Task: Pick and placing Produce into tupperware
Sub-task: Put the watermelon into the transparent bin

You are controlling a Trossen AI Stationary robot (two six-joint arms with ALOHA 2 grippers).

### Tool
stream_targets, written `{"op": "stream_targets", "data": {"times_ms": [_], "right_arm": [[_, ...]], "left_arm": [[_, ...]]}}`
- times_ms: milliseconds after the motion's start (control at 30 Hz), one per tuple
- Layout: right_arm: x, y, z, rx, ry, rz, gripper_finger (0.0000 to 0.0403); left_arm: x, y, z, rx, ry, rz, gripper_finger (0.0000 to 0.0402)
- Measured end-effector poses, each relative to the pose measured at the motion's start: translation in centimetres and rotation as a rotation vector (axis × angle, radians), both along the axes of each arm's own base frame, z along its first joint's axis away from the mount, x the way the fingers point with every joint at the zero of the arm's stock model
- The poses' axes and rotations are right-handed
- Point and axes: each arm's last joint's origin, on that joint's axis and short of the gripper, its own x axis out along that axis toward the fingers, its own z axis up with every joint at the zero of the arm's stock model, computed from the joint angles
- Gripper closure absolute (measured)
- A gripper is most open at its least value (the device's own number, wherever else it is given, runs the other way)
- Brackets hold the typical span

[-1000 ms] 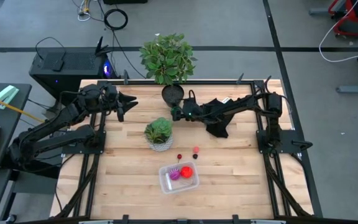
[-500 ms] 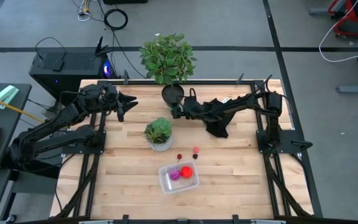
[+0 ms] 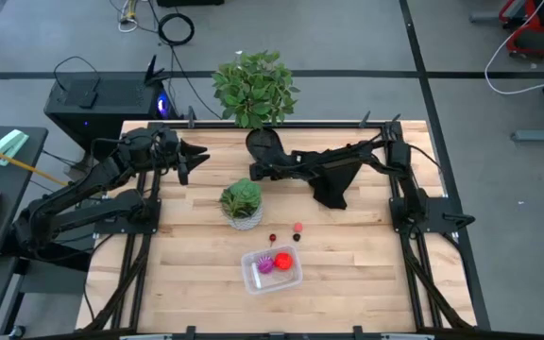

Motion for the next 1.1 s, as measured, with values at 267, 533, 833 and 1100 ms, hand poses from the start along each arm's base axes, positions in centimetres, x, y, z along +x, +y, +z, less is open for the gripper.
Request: {"op": "stream_targets", "data": {"times_ms": [267, 533, 833, 1100], "right_arm": [[1.1, -0.1, -0.2, 0.044, 0.008, 0.013, 0.0034], [0.6, 0.1, 0.1, 0.045, 0.061, 0.016, 0.0100], [0.6, 0.1, 0.1, 0.035, 0.066, 0.018, 0.0131], [0.5, 1.2, 0.8, 0.029, 0.076, 0.035, 0.0120]], "left_arm": [[0.0, 0.0, 0.0, 0.004, 0.002, -0.001, 0.0261], [0.0, 0.0, 0.0, 0.010, 0.006, -0.003, 0.0257], [-0.1, 0.0, -0.2, -0.002, 0.028, -0.003, 0.0263], [-0.1, 0.0, -0.3, -0.003, 0.029, -0.003, 0.0264]]}}
